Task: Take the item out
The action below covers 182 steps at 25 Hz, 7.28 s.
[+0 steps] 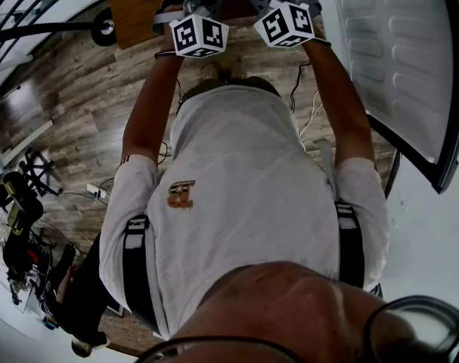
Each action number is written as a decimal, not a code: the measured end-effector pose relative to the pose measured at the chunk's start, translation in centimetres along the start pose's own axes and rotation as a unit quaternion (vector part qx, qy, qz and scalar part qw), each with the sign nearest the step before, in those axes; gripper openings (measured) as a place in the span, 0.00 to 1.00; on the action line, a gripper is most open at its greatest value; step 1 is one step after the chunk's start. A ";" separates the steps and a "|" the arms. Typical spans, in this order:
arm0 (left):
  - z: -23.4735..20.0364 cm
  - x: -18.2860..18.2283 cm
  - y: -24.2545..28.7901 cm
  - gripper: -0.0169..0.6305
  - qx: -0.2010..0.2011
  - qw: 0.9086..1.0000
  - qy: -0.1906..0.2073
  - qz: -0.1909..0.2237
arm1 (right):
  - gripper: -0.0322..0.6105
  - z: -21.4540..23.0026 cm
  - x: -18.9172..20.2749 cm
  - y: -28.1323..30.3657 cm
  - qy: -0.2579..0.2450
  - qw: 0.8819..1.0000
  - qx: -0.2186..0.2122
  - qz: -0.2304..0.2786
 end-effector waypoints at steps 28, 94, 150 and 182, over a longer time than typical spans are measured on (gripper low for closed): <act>5.0 1.4 7.4 0.35 0.025 0.982 0.145 -0.121 | 0.34 -1.6 4.9 6.6 -0.128 0.986 -0.038 -0.100; 6.6 2.5 10.0 0.12 -0.037 0.960 0.198 -0.193 | 0.16 -4.1 5.3 8.6 -0.257 0.962 -0.021 -0.092; 2.6 -1.2 -1.3 0.08 -0.134 0.932 0.333 -0.059 | 0.11 -3.4 -1.1 -1.9 -0.209 0.960 0.170 -0.077; 0.5 -4.3 -7.7 0.08 -0.161 0.929 0.333 -0.027 | 0.11 -2.6 -5.0 -8.2 -0.198 0.953 0.216 -0.077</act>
Point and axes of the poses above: the fingertips, and each gripper's own axes: y forward along the fingers, z to its right, x out of its underside, the point moved 7 cm from there along -y, backward along the fingers, and after that the axes turned 13 degrees about -z, right-handed, at the moved point
